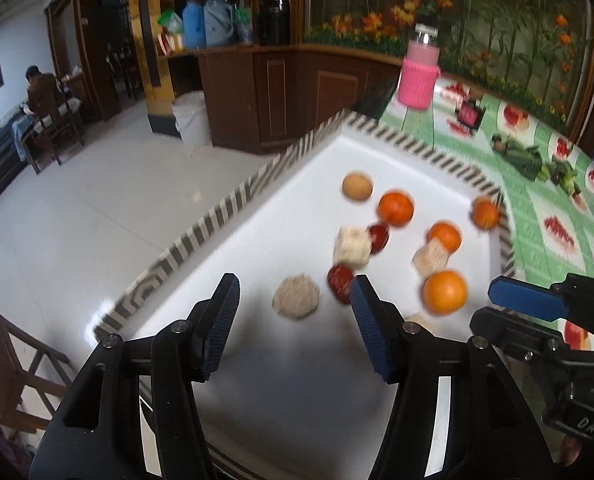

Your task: Organize fruits

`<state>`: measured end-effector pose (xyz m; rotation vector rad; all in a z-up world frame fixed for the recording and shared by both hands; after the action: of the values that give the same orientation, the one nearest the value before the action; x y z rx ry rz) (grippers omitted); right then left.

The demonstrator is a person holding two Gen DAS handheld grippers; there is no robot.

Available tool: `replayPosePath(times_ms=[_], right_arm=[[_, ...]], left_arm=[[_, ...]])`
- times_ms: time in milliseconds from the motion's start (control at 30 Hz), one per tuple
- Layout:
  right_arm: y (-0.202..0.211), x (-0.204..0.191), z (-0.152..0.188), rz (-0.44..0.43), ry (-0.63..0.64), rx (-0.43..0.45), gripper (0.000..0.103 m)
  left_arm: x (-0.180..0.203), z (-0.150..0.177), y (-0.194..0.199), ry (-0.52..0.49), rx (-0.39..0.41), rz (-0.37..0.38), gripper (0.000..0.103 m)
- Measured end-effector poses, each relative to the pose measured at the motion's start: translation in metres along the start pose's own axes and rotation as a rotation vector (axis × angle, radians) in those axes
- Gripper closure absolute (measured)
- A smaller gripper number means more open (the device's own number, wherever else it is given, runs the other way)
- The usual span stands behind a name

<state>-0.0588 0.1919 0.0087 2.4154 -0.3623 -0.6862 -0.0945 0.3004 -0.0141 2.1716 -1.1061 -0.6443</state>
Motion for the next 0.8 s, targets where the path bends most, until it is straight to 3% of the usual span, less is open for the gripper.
replayPosePath(times_ms=[133,400,800], right_arm=[[0.013,0.006,-0.005,0.026,-0.019,0.039,0.074],[0.029,0.012,0.000,0.040,-0.047,0.065,0.074],[0.038,0.019,0.002,0.037,-0.059,0.081,0.074]], left_arm=[[0.006,-0.014,0.018,0.018,0.084,-0.010,0.045],[0.021,-0.020,0.040,-0.010,0.160,-0.021,0.045],[0.037,-0.022,0.046,-0.035,0.172,-0.001,0.045]])
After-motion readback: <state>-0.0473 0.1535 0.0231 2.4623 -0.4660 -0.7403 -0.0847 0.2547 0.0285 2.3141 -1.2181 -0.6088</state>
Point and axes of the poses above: each gripper's, at about its wrist camera, not at the fingertips, and y roughly against the way its jaws point, x to its right, z to its underside, the point moved 10 cm from there along -y, roughly the way its jaws point, and after that the axes turned 12 degrees about -z, right-handed, at the moved point
